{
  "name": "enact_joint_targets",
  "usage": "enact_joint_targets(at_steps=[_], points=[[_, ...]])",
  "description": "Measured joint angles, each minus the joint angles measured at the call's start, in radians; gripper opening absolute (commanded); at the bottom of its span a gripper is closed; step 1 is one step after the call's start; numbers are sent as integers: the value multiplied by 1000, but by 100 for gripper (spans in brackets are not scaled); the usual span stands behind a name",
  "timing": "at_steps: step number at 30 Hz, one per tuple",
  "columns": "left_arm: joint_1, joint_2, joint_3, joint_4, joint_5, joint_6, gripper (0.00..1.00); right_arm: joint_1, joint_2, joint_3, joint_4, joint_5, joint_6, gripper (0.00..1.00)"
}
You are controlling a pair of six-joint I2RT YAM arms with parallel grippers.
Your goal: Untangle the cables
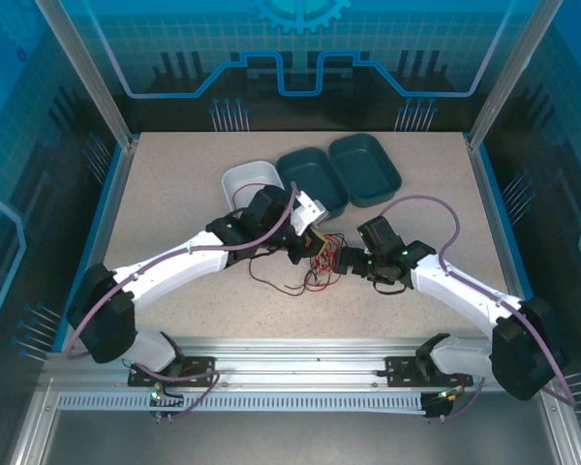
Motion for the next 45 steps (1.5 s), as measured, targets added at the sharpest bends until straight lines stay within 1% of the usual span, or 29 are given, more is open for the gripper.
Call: enact_joint_targets(at_steps=[7,12,15,21,25,28,32,36,40,45], points=[[0,-120,0,-5,-6,-8,6,-33,48,-51,82,-47,21,100],[0,-132,10,-33,-68,-33,6,-48,26,-56,84,-52,23,100],[0,-132,23,-42,-89,-51,6,-61,-35,-58,65,-43,21,100],[0,-132,55,-39,-111,-76,5,-71,-211,-59,14,-18,-1,100],[0,-122,78,-39,-134,-98,5,-70,-335,-95,55,-41,-26,100],[0,-109,102,-39,-138,-114,5,-60,-394,-136,105,-66,-44,100],[0,-105,132,-40,-137,-131,5,-31,-402,-153,154,-87,-61,98],[0,-106,172,-39,-137,-131,5,-16,-372,-153,205,-98,-68,96],[0,-119,198,-40,-145,-130,3,-11,-335,-153,232,-98,-68,97],[0,-135,255,-40,-153,-123,3,-11,-315,-153,246,-97,-68,98]])
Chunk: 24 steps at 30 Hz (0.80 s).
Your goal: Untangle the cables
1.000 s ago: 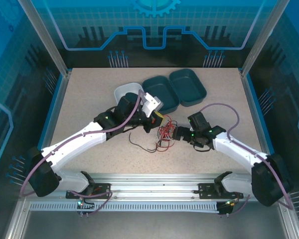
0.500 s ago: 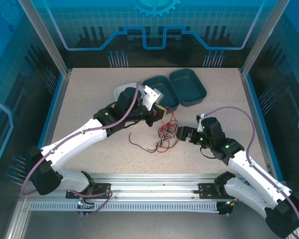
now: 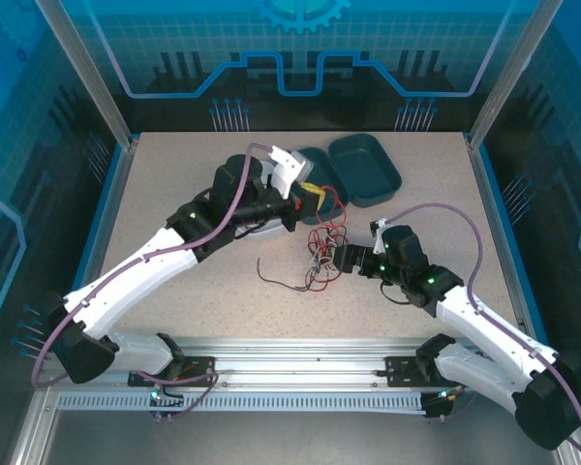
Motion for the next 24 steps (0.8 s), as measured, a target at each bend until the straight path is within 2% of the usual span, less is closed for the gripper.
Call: enact_joint_targets(at_steps=[5,14,17,20,24], points=[[0,-7,56,12,3,0,3,0,31,0,23,4,1,97],[0,-19,62,23,16,0,3,0,153,1,42,17,7,88],[0,-42,62,23,10,2,3,0,193,1,43,32,14,78],[0,-70,71,23,9,7,3,-2,232,1,53,39,27,64],[0,-103,90,45,9,22,3,-7,278,-5,90,38,46,62]])
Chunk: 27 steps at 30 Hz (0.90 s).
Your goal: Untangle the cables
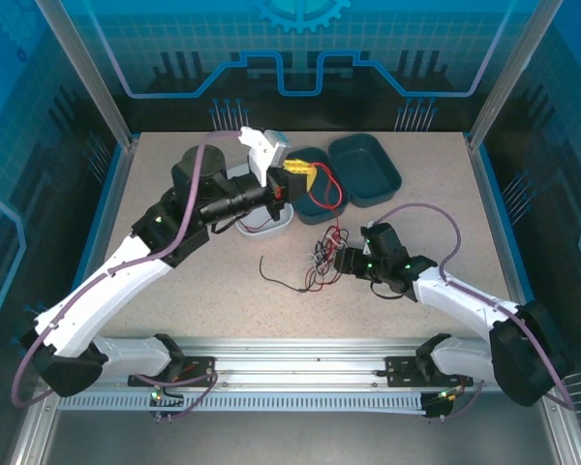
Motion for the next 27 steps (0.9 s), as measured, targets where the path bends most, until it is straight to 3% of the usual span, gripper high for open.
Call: enact_joint_targets(at_steps=[7,15,27], points=[[6,-30,3,40,-18,9,3,-7,69,-10,40,0,12,48],[57,-47,2,45,-69,26,3,-14,105,-21,58,-8,27,47],[347,-26,-101,70,-79,-85,4,-15,-37,-21,-18,0,26,59]])
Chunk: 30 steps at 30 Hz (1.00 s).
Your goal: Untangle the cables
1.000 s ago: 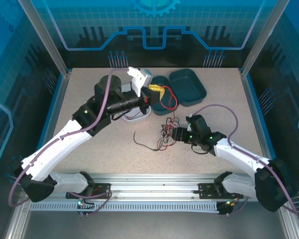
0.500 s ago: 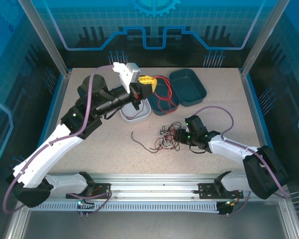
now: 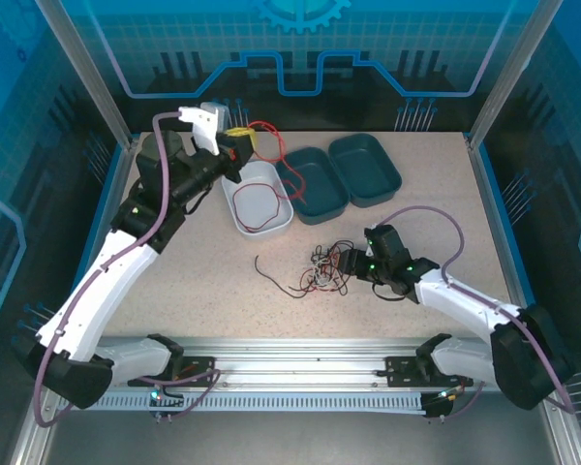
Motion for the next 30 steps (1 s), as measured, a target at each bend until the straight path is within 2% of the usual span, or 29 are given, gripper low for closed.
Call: enact_joint_targets(at_steps=[12,21,30], points=[[126,201,-10,-2,-45,-66,3,0,-38,0,-75,19,0,60],[137,334,-15,-69,-82,-101,1,2,-38,10,-108,27,0,61],[138,406,-24,-138,-132,-103,6,3,-37,14,-111,30,0,62]])
